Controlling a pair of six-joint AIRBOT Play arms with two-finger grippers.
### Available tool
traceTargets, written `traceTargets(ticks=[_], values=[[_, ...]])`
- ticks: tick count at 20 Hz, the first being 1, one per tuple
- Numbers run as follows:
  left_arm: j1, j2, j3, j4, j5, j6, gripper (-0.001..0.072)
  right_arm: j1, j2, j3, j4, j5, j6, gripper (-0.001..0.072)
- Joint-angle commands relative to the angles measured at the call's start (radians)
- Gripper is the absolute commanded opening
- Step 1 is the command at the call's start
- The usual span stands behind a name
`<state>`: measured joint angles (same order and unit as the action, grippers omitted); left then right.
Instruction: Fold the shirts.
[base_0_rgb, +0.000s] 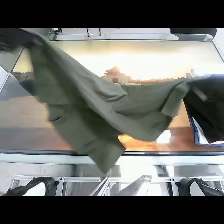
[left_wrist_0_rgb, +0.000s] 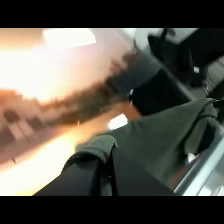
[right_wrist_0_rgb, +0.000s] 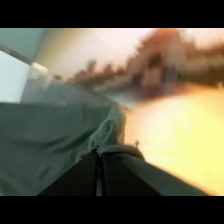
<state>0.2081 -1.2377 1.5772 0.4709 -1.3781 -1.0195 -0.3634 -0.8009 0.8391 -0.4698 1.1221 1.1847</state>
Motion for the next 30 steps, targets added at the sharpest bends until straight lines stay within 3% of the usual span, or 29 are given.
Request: traceTargets(ticks=[1,2,3,7,10,15,19,25,30], values=[[-0.143,-0.261,-0.031,0.195,0.118,0.001,0.0346,0.038,-0.168,-0.214,-0.024,-0.252,-0.063,0.0328],[-0.138,-0.327,0.008,0.196,0.113,-0.005,0.0346,0.025,-0.219,-0.211,-0.023,-0.285,-0.065,0.0462],[-0.116,-0.387,0.066,0.194,0.088,-0.028,0.0346,0.001,-0.265,-0.196,-0.02,-0.285,-0.093,0.0514],[0.018,-0.483,0.231,0.195,-0.113,-0.203,0.0346,-0.098,-0.296,-0.145,-0.03,-0.103,-0.188,0.0513],[0.085,-0.428,0.125,0.205,-0.226,-0.245,0.0346,-0.122,-0.283,-0.161,-0.139,0.058,-0.179,0.0504],[0.086,-0.182,-0.349,0.41,-0.174,-0.246,0.0346,-0.065,-0.28,-0.362,-0.159,0.072,-0.168,0.0504],[0.075,-0.037,-0.634,0.428,-0.1,-0.239,0.0346,0.042,-0.28,-0.463,-0.157,0.004,-0.167,0.0503],[0.075,0.061,-0.845,0.428,0.006,-0.236,0.0346,0.226,-0.326,-0.471,-0.092,-0.185,-0.157,0.0503],[0.075,0.061,-0.941,0.427,0.081,-0.202,0.0346,0.232,-0.369,-0.47,-0.071,-0.164,-0.168,0.0502]])
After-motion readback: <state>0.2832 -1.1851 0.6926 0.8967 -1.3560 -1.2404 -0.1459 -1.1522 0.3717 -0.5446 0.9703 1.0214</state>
